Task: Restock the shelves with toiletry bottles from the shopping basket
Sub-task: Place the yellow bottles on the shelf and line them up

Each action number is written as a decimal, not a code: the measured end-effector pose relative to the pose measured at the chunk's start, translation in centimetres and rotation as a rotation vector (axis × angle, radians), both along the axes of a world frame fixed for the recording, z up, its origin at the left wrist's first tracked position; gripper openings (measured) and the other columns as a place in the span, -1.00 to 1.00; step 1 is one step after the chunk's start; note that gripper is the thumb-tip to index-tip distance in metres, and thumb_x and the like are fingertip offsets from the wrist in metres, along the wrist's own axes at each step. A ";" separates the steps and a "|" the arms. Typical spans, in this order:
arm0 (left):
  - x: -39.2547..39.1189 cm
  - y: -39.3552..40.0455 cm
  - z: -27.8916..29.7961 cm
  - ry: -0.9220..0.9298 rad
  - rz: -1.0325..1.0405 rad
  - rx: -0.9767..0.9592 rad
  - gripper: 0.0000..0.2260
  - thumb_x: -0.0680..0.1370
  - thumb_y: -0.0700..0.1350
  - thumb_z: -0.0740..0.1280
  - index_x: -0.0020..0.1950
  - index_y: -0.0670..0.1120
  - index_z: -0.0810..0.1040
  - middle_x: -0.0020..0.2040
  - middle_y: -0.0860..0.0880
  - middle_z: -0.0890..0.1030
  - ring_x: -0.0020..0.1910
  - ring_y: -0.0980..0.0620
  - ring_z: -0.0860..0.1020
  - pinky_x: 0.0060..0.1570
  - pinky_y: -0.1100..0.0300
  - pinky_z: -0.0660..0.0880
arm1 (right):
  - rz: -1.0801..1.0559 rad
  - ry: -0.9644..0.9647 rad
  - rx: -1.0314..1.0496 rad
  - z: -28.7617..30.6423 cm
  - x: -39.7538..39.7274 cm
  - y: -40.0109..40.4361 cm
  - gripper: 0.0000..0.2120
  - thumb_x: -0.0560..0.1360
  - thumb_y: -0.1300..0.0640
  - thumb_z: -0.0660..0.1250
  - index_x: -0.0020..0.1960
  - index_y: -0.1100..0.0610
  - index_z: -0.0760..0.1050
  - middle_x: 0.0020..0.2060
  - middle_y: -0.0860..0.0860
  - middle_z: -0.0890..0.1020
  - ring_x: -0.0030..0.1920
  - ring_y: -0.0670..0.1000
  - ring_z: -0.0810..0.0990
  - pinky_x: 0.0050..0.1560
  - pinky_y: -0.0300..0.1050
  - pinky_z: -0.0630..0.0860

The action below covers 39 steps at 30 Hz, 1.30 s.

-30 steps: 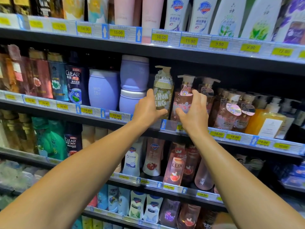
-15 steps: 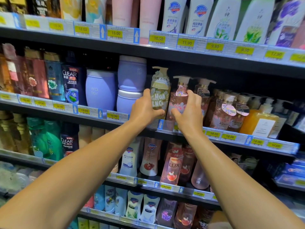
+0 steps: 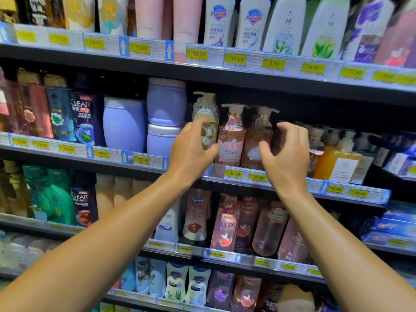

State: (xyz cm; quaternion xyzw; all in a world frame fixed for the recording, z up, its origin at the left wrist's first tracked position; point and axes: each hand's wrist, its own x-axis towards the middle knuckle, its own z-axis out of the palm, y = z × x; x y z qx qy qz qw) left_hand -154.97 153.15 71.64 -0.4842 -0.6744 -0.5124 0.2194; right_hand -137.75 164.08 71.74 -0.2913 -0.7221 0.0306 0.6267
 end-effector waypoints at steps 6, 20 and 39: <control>6.6 3.7 1.7 0.009 -0.265 0.077 -0.55 0.41 -0.15 0.45 0.28 -0.11 0.48 0.16 -0.04 0.56 0.09 -0.01 0.55 0.14 0.04 0.49 | -0.081 0.070 -0.042 -1.0 3.8 2.8 -0.56 0.39 0.17 0.45 0.23 0.20 0.45 0.14 0.15 0.49 0.14 0.17 0.45 0.03 -0.33 0.18; 12.1 12.3 1.8 -0.235 -0.106 -0.051 -0.67 0.55 -0.16 0.32 0.26 -0.19 0.31 0.19 -0.14 0.36 0.15 -0.15 0.41 0.12 0.02 0.40 | -0.057 -0.060 -0.159 -3.5 3.7 6.0 -0.37 0.49 0.08 0.41 0.48 0.06 0.23 0.38 -0.01 0.40 0.31 0.03 0.41 0.21 -0.05 0.40; 11.6 12.8 -0.5 0.031 0.140 -0.231 -0.54 0.54 -0.26 0.30 0.41 -0.03 0.33 0.25 -0.18 0.34 0.06 -0.24 0.44 -0.04 -0.07 0.49 | 0.075 -0.105 -0.067 -4.3 5.3 7.4 -0.42 0.50 0.06 0.38 0.45 -0.05 0.24 0.33 -0.06 0.42 0.23 -0.10 0.39 0.04 -0.15 0.36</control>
